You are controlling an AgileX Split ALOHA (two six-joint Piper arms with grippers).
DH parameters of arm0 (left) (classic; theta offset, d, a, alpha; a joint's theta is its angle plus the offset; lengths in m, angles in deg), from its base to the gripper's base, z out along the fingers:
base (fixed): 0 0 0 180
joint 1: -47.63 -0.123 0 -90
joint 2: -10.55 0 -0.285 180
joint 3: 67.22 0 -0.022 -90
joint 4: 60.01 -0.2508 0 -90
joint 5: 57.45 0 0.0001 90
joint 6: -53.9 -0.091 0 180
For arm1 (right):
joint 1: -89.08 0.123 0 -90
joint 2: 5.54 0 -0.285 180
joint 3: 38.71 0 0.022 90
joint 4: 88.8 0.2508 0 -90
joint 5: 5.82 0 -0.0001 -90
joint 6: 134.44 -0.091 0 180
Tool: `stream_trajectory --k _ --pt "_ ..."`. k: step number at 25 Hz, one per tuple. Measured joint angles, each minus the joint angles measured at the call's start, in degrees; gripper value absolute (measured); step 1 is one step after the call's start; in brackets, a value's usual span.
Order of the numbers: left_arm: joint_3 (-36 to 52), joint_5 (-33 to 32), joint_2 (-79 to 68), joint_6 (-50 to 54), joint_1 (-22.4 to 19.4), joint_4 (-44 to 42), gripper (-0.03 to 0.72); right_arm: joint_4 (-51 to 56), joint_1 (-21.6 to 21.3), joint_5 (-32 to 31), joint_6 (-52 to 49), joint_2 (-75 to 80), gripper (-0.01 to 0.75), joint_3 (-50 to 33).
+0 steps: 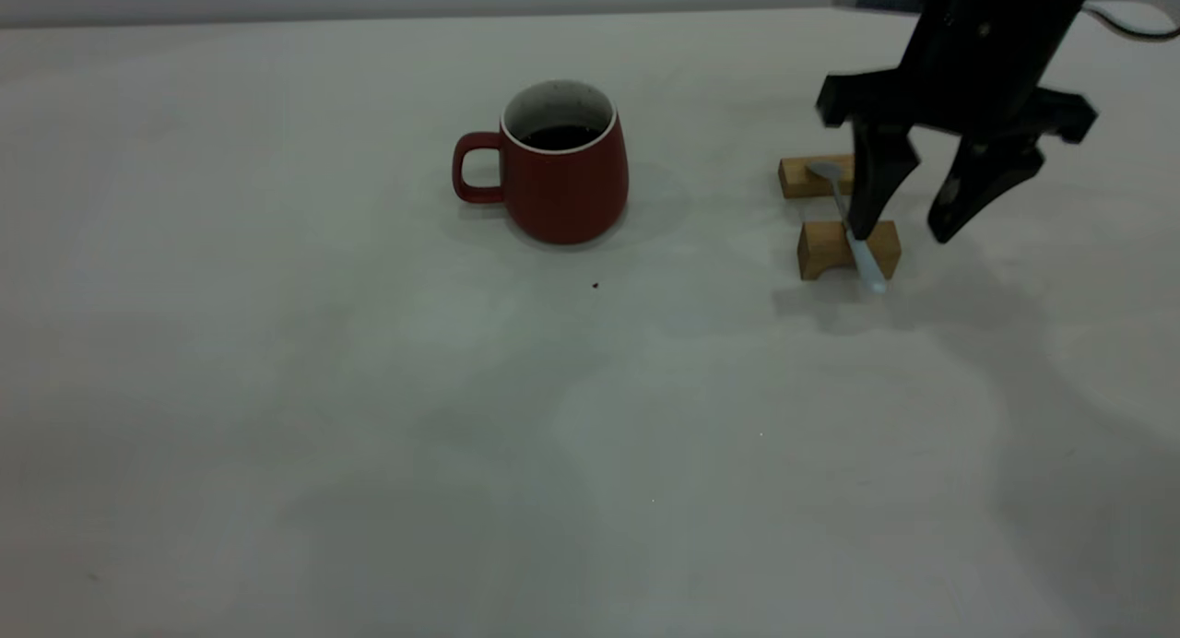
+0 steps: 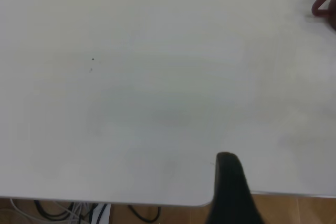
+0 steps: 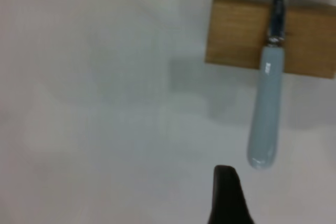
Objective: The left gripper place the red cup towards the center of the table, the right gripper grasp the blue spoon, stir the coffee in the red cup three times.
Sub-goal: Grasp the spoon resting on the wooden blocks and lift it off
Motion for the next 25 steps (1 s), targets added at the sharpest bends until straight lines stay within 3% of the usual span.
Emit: stream_trajectory --k 20,23,25 --pt "0.0 0.0 0.0 0.0 0.0 0.0 0.555 0.68 1.64 1.19 -0.12 10.53 0.543 6.07" --pt "0.0 0.0 0.0 0.0 0.0 0.0 0.555 0.68 1.64 2.05 -0.12 10.79 0.501 6.07" --pt "0.0 0.0 0.0 0.0 0.0 0.0 0.555 0.62 1.64 2.47 -0.12 10.79 0.425 6.15"
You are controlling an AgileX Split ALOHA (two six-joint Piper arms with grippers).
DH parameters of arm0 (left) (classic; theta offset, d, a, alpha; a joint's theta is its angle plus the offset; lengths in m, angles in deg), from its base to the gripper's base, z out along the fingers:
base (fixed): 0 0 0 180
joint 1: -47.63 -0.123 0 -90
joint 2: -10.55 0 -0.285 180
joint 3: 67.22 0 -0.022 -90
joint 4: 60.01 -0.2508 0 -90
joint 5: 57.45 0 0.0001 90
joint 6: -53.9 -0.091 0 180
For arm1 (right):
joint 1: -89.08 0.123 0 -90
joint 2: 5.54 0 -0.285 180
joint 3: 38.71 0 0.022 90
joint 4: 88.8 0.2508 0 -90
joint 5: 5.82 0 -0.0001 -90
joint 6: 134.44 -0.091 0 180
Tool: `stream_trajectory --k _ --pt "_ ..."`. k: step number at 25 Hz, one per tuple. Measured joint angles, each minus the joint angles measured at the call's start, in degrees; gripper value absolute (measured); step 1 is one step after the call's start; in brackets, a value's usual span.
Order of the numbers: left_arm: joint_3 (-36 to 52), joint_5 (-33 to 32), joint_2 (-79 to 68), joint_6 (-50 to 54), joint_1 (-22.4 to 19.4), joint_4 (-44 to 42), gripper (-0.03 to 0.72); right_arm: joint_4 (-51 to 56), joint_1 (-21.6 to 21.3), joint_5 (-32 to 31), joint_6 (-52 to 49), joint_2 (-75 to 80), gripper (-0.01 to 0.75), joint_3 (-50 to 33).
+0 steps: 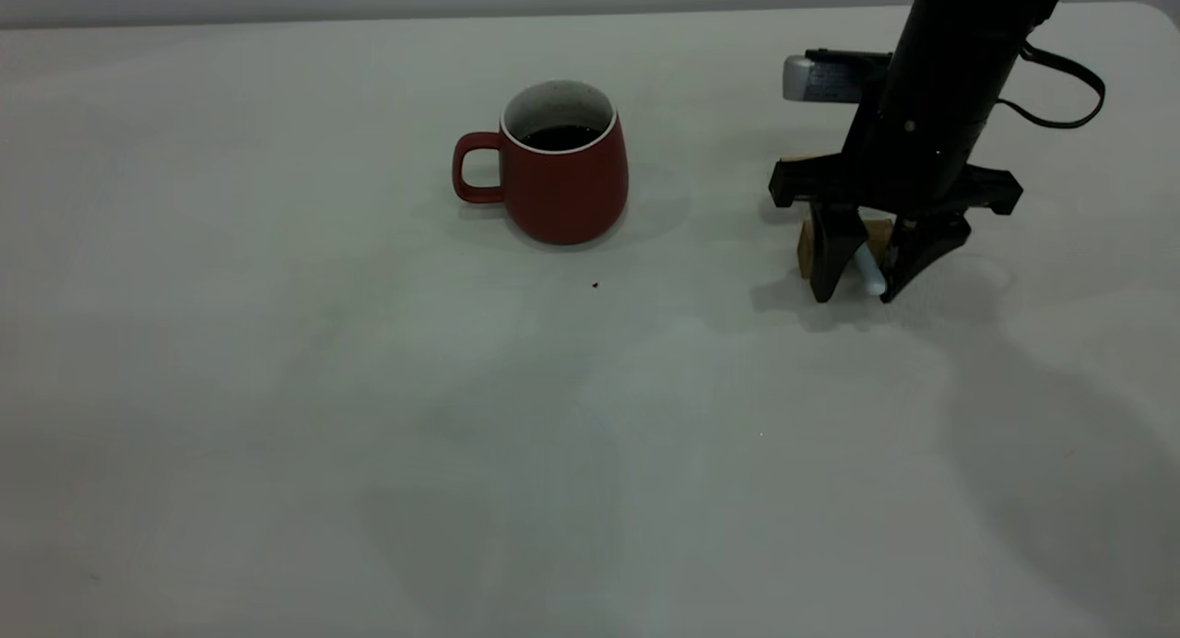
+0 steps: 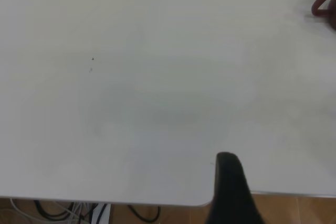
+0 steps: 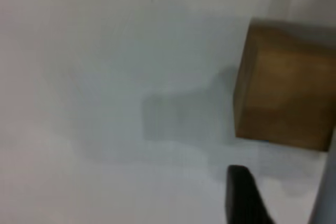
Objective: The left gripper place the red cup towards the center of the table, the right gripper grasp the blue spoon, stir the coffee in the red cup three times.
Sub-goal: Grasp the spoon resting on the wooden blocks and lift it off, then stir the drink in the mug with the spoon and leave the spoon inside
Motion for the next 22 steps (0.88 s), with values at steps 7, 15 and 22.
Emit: stream_trajectory --k 7,15,22 --pt "0.0 0.0 0.0 0.0 0.0 0.0 0.555 -1.8 0.0 -0.63 -0.52 -0.27 0.133 0.0" --pt "0.0 0.0 0.0 0.0 0.0 0.0 0.555 -0.34 -0.09 -4.62 -1.06 -9.25 0.133 0.0" --pt "0.0 0.0 0.0 0.0 0.0 0.0 0.555 28.89 -0.09 -11.08 6.65 -11.41 0.133 0.0"
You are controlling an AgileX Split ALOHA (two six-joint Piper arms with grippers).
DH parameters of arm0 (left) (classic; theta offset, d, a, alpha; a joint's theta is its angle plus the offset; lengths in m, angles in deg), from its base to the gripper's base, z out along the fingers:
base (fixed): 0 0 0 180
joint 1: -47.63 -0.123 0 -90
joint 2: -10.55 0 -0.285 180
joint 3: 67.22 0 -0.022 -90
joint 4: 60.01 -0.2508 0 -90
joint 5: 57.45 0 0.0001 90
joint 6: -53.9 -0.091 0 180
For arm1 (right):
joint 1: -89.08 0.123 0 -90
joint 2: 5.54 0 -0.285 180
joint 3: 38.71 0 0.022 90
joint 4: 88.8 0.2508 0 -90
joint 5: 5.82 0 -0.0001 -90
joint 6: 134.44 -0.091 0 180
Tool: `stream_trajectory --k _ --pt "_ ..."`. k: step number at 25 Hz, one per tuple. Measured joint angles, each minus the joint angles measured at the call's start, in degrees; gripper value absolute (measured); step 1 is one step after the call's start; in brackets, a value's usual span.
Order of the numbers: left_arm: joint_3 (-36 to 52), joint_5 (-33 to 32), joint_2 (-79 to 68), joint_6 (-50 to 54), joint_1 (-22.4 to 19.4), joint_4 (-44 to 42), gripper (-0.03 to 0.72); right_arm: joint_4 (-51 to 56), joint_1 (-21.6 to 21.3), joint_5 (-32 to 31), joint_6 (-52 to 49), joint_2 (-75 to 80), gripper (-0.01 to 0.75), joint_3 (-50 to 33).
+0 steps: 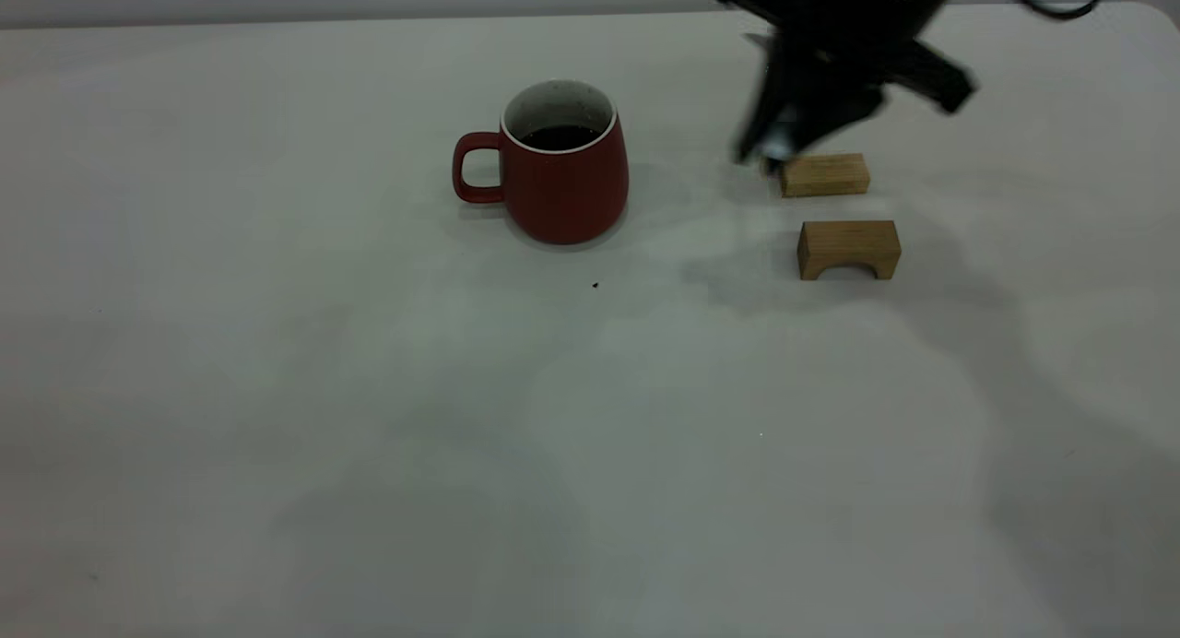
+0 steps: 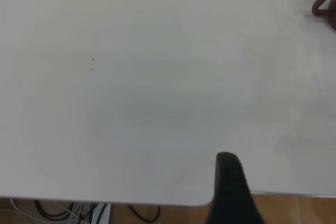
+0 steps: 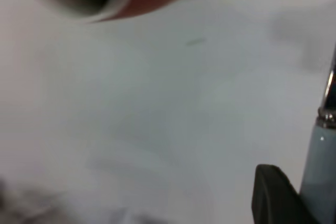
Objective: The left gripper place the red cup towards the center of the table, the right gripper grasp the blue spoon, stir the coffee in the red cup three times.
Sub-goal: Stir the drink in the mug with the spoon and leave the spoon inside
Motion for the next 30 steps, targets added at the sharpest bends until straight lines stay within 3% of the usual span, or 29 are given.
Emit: stream_trajectory --k 5,9,22,30 --pt "0.0 0.0 0.0 0.0 0.0 0.0 0.555 21.92 0.21 -2.9 7.8 0.56 0.133 0.0" --pt "0.0 0.0 0.0 0.0 0.0 0.0 0.555 32.85 1.23 -2.79 11.87 0.84 0.133 0.0" --pt "0.0 0.0 0.0 0.0 0.0 0.0 0.555 43.34 1.74 -2.73 15.28 1.14 0.133 -0.05" --pt "0.0 0.0 0.0 0.0 0.0 0.0 0.555 52.49 3.36 -3.65 8.46 1.47 0.133 -0.1"
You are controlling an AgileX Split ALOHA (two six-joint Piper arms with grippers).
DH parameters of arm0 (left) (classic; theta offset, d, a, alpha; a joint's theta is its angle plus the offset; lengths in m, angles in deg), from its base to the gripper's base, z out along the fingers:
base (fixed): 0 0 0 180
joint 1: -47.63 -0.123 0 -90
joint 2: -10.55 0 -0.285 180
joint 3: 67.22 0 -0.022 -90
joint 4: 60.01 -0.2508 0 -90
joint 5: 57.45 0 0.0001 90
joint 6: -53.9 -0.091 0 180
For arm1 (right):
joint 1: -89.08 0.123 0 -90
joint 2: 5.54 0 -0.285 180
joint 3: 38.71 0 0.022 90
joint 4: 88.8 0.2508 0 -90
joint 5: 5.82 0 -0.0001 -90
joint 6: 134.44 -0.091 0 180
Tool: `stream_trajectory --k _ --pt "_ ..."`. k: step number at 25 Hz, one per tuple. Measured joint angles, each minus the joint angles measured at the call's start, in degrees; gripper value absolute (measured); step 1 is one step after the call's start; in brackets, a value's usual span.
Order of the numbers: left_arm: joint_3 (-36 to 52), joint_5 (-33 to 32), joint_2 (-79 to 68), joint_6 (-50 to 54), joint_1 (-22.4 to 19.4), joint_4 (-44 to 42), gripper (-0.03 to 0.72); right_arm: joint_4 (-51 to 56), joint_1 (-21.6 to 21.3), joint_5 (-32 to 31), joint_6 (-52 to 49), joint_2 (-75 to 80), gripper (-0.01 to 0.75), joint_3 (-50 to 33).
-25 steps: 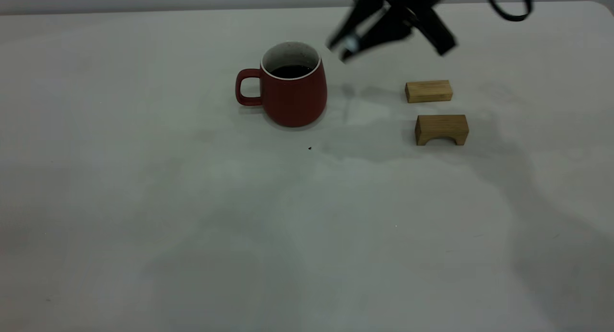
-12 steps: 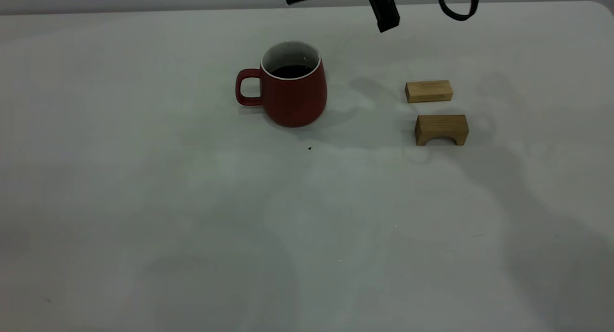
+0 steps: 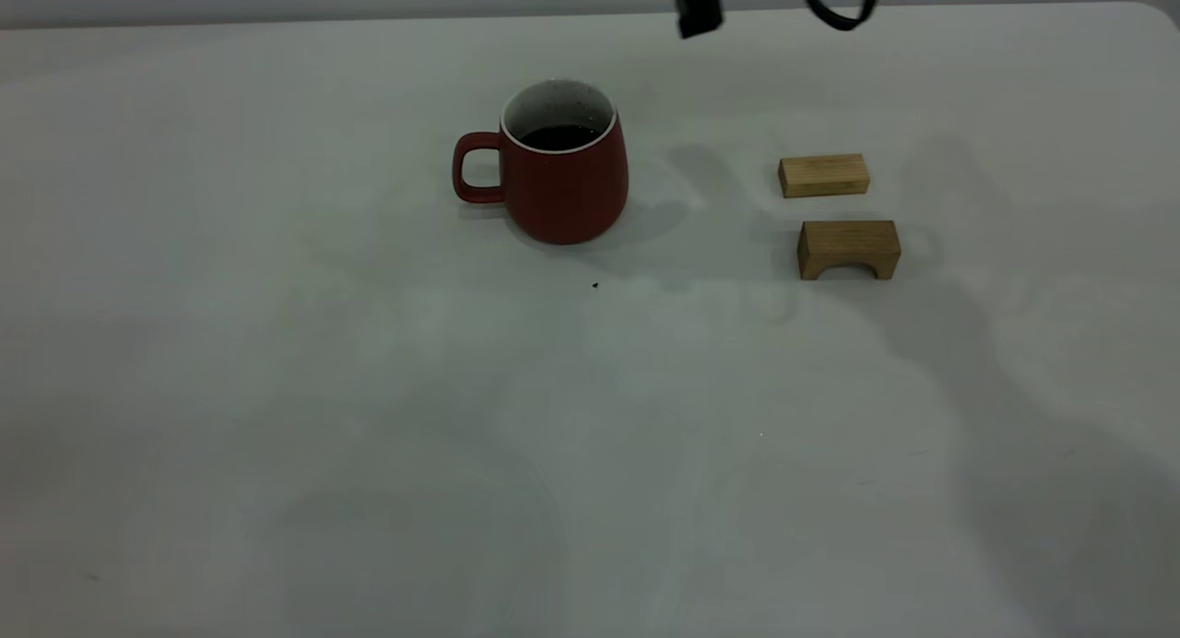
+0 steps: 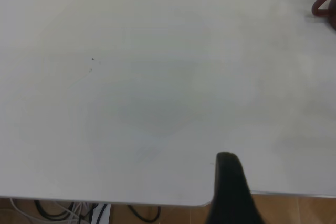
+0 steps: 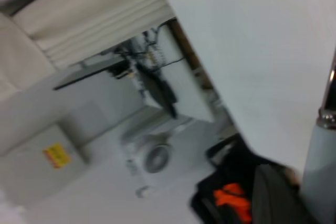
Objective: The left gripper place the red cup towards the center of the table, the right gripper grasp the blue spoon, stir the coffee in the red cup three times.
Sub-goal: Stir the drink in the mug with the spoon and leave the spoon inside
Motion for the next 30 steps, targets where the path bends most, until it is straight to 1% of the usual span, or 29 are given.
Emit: stream_trajectory --k 4,6,12,16,19,21,25,30 --pt "0.0 0.0 0.0 0.0 0.0 0.0 0.555 2.86 0.07 -5.12 -7.36 3.2 0.133 1.22" --pt "0.0 0.0 0.0 0.0 0.0 0.0 0.555 2.86 0.07 -6.99 -13.8 5.68 0.133 3.26" --pt "0.0 0.0 0.0 0.0 0.0 0.0 0.555 2.86 -0.05 -8.53 -33.64 10.6 0.133 10.44" --pt "0.0 0.0 0.0 0.0 0.0 0.0 0.555 2.94 -0.29 -10.28 -45.53 11.15 0.133 11.83" --pt "0.0 0.0 0.0 0.0 0.0 0.0 0.555 3.02 -0.47 -11.62 -52.02 12.92 0.133 13.31" --pt "0.0 0.0 0.0 0.0 0.0 0.0 0.555 2.91 -0.47 -11.8 -54.24 15.03 0.133 15.21" --pt "0.0 0.0 0.0 0.0 0.0 0.0 0.555 2.7 -0.69 -11.8 -55.03 18.8 0.133 20.29" --pt "0.0 0.0 0.0 0.0 0.0 0.0 0.555 2.81 -2.36 -12.21 -55.31 20.85 0.133 21.31"
